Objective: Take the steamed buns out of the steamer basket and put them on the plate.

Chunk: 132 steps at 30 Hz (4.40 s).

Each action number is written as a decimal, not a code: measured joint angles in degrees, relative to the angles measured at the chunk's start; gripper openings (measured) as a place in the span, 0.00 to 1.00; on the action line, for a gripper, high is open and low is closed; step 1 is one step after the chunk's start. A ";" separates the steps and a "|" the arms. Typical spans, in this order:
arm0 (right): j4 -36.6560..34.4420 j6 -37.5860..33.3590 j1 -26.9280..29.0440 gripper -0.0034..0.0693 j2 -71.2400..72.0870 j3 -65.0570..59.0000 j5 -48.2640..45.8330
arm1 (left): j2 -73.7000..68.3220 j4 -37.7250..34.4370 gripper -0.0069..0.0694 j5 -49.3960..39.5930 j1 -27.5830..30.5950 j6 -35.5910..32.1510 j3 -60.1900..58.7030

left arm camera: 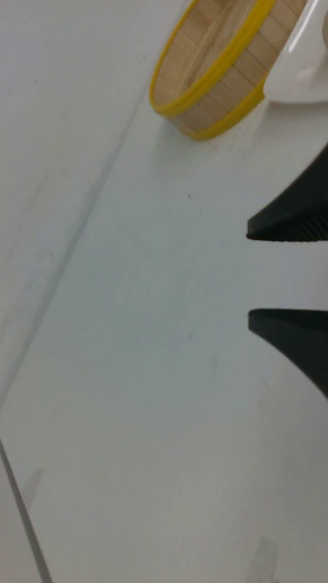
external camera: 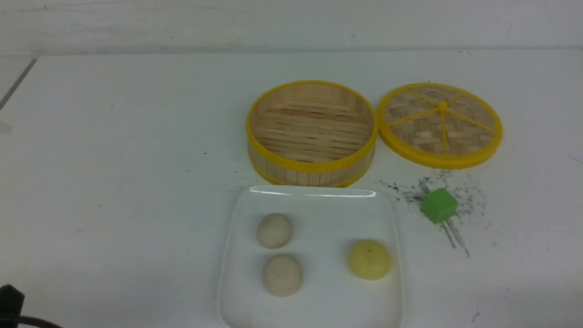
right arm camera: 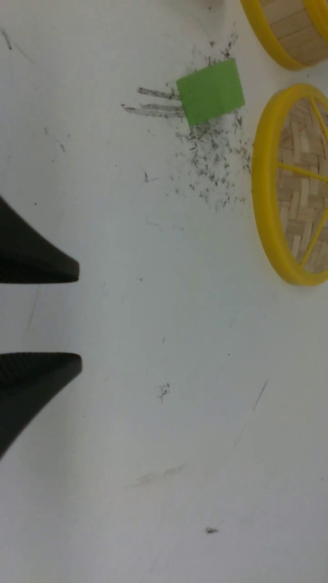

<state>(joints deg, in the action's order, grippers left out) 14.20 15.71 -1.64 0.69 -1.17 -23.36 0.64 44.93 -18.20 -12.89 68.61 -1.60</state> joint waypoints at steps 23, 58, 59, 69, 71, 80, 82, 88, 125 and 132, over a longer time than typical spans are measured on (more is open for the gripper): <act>0.00 0.00 0.00 0.38 0.00 0.00 0.00 | 0.00 -41.23 0.41 1.07 0.00 -69.16 0.00; 0.00 0.00 0.00 0.38 0.00 0.00 0.00 | 0.00 -45.43 0.41 -3.78 4.51 -70.65 0.30; 0.00 0.00 0.00 0.38 0.00 0.00 0.00 | 0.00 -45.49 0.41 -3.84 4.63 -70.65 0.30; 0.00 0.00 0.00 0.38 0.00 0.00 0.00 | 0.00 -48.25 0.41 -3.84 15.30 -70.65 0.30; 0.00 0.00 0.00 0.38 0.00 0.00 0.00 | 0.00 -48.54 0.41 -3.84 16.91 -70.65 0.30; 0.00 0.00 0.00 0.38 0.00 0.00 0.00 | 0.00 -48.88 0.41 -3.84 17.68 -70.65 0.30; 0.00 0.00 0.00 0.38 0.00 0.00 0.00 | 0.00 -49.00 0.41 -3.84 17.90 -70.65 0.30; 0.00 0.00 0.00 0.38 0.00 0.00 0.00 | 0.00 -49.18 0.41 -3.84 22.40 -70.65 0.30; 0.00 0.00 0.00 0.38 0.00 0.00 0.05 | 0.05 -49.23 0.41 -3.84 22.40 -70.65 0.30; 0.00 0.00 0.00 0.38 0.00 0.00 0.05 | 0.05 -49.23 0.41 -3.84 22.40 -70.65 0.30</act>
<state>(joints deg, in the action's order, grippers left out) 14.20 15.71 -1.64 0.69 -1.17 -23.31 0.69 -4.30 -22.04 9.51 -2.04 -1.30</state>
